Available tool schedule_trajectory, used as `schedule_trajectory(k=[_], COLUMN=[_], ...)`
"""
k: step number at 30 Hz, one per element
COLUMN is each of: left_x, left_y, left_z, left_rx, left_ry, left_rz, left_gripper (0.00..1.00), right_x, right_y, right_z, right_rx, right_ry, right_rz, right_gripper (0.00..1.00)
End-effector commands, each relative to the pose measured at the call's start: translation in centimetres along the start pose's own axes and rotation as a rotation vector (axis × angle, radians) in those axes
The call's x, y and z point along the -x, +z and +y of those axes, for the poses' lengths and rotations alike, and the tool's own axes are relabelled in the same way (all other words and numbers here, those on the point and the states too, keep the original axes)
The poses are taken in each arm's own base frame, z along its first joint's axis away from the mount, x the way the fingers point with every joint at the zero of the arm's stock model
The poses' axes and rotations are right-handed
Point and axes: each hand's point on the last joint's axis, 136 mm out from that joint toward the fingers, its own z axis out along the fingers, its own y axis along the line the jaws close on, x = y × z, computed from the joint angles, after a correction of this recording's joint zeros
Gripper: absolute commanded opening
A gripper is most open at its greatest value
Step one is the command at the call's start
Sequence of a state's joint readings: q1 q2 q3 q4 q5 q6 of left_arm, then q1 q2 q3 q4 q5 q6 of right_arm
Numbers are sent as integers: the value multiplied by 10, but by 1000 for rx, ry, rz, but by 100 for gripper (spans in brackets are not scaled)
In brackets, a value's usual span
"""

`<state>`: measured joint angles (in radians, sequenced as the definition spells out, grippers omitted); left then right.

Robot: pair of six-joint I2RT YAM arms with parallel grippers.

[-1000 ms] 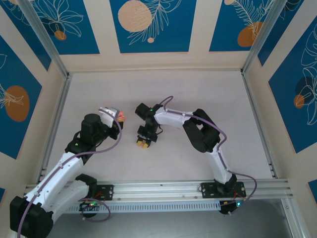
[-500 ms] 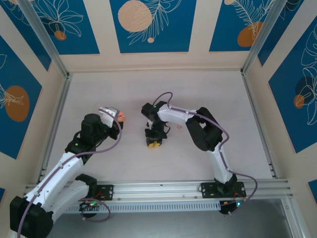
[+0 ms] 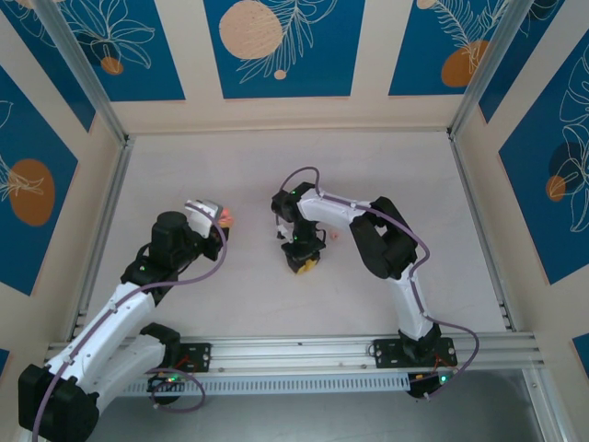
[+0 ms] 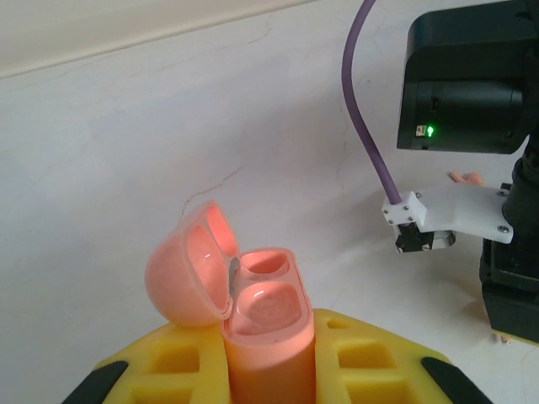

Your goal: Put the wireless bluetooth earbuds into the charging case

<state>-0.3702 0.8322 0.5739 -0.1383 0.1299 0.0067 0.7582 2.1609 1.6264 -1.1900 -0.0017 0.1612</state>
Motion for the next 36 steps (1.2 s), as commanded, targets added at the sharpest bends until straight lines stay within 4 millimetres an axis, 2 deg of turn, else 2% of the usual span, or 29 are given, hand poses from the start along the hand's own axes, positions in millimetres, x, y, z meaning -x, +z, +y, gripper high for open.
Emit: schedule_trajectory(k=[1, 5, 8, 11, 15, 17, 20, 27, 36], left_x=[6, 6, 6, 7, 7, 7, 8, 7, 7], left_y=[-3, -3, -3, -4, -4, -4, -4, -3, -3], left_z=[-1, -1, -1, 0, 0, 0, -1, -1, -1], left_rx=[-17, -15, -14, -13, -9, -9, -15, -18, -20], left_ry=[9, 10, 10, 14, 16, 15, 15, 11, 11], left_rz=[-14, -13, -11, -13, -14, -13, -13, -12, -11], left_gripper=[17, 17, 17, 17, 17, 17, 17, 17, 17], right_x=[0, 4, 3, -2, -13, -21, -22, -14, -5], right_y=[-7, -22, -42, -60, -67, -64, -55, -33, -14], right_z=[-2, 5, 13, 13, 17, 12, 15, 18, 10], right_rx=[-40, 6, 46, 88, 137, 89, 86, 72, 44], right_ry=[-80, -68, -20, 168, 410, 527, 610, 656, 673], right_rz=[5, -35, -73, -101, -92, -62, -30, 18, 38], right_gripper=[31, 42, 44, 44, 42, 41, 40, 40, 36])
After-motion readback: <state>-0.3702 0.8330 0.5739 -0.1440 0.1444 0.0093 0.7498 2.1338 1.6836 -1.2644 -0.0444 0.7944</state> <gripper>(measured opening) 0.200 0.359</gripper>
